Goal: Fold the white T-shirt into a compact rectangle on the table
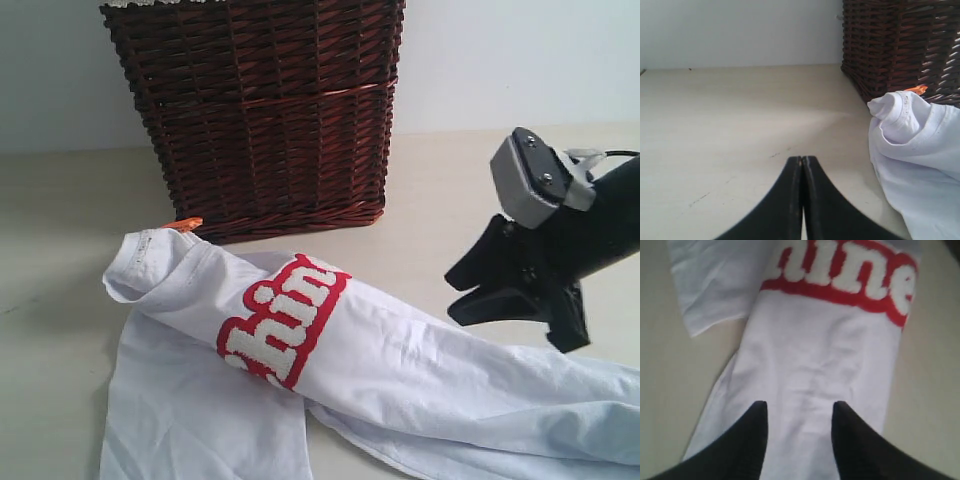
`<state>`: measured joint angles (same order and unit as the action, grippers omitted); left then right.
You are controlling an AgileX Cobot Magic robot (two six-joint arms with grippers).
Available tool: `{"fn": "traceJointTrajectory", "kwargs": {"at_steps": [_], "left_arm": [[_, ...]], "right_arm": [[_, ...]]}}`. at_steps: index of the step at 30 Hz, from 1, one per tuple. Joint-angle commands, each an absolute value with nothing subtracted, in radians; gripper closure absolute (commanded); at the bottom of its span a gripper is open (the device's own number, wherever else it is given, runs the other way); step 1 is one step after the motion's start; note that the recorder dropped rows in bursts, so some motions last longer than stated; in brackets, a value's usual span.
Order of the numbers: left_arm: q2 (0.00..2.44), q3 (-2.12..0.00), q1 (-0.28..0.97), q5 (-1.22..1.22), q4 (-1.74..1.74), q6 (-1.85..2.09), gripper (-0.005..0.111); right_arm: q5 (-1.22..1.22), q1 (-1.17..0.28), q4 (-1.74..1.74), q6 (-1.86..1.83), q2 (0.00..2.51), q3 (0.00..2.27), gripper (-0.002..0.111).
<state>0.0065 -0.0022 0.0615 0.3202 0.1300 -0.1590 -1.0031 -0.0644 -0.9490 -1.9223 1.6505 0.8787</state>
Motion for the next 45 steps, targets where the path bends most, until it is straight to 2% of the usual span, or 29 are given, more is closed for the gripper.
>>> {"fn": "traceJointTrajectory", "kwargs": {"at_steps": [1,7,13,15,20,22,33,39,45], "left_arm": [[0.000,0.000,0.059,0.309,0.134,-0.157,0.107],[0.000,0.000,0.059,0.309,0.134,-0.157,0.107],[0.000,0.000,0.059,0.309,0.134,-0.157,0.107],[0.000,0.000,0.059,0.309,0.134,-0.157,0.107],[0.000,0.000,0.059,0.309,0.134,-0.157,0.107],[0.000,0.000,0.059,0.309,0.134,-0.157,0.107],[0.000,0.000,0.059,0.309,0.134,-0.157,0.107],[0.000,0.000,0.059,0.309,0.134,-0.157,0.107],[0.000,0.000,0.059,0.309,0.134,-0.157,0.107]], "right_arm": [[-0.841,-0.147,-1.061,-1.968,1.781,0.877,0.058],[-0.737,-0.245,-1.003,-1.968,1.903,0.877,0.058],[-0.699,-0.256,-1.017,-1.968,1.916,0.877,0.060],[-0.695,-0.256,-1.017,-1.968,1.916,0.877,0.067],[-0.679,-0.256,-1.017,-1.968,1.916,0.877,0.101],[-0.677,-0.256,-1.019,-1.966,1.916,0.877,0.108],[-0.657,-0.256,-1.197,-1.964,1.783,0.877,0.108],[-0.494,-0.256,-1.248,-1.968,1.703,0.877,0.108],[-0.274,-0.256,-1.275,-1.968,1.772,0.877,0.108]]}}
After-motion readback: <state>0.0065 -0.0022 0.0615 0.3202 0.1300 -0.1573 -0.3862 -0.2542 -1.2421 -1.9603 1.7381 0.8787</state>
